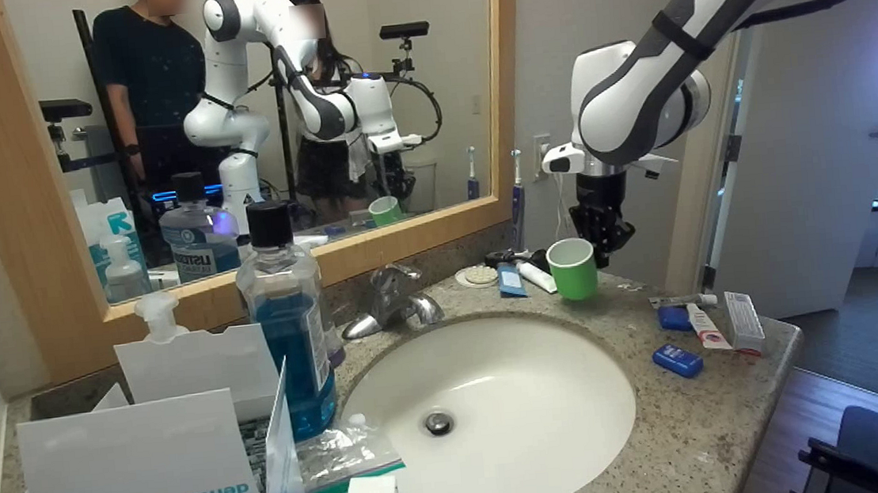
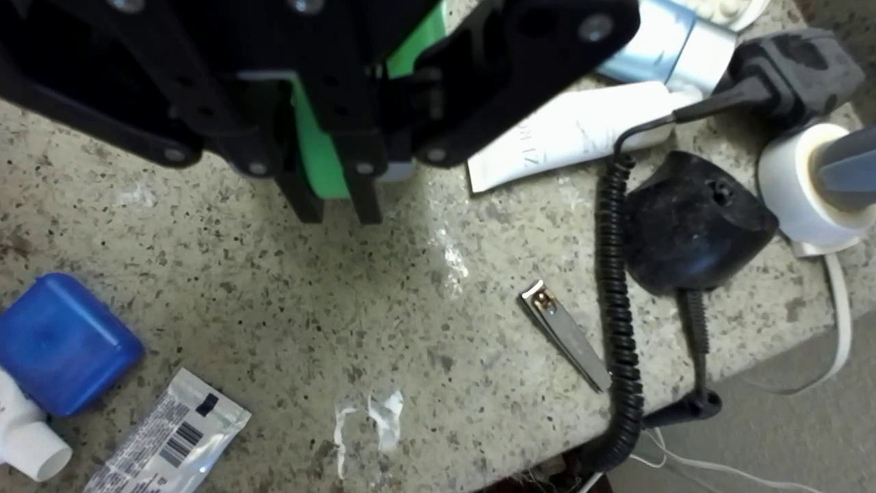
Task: Pour the contents of the green mug cup into the sink
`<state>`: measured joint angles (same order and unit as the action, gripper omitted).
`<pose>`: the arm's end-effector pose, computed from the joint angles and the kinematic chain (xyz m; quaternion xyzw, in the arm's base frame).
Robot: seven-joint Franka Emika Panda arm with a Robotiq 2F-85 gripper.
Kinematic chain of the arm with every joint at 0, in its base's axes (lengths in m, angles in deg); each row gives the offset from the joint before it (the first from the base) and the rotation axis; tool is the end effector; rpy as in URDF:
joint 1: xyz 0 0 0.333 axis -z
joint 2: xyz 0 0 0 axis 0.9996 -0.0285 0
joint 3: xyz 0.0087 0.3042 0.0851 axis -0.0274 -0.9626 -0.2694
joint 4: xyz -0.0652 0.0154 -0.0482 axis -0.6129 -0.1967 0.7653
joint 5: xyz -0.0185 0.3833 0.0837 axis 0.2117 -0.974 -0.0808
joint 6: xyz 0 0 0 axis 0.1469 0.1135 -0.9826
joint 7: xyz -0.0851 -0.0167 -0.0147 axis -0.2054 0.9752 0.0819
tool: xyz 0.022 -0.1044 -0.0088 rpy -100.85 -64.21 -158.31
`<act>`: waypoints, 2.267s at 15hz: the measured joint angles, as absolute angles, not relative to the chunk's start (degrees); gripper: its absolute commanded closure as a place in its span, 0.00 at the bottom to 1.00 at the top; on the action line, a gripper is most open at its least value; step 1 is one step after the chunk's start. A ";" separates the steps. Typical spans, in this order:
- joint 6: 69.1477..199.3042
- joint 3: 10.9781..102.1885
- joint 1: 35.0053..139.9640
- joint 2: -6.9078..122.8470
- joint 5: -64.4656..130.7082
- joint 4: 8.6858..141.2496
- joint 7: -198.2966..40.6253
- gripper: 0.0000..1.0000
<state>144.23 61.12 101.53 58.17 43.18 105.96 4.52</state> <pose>0.5361 -0.2095 0.2764 0.8258 0.5551 -0.0419 0.0901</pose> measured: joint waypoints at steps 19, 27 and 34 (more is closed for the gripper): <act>136.38 57.46 108.27 50.67 28.00 96.93 25.68 0.92; 135.23 57.19 109.51 49.35 24.46 95.27 31.57 0.92; 134.30 57.17 109.69 48.83 24.11 94.39 32.41 0.92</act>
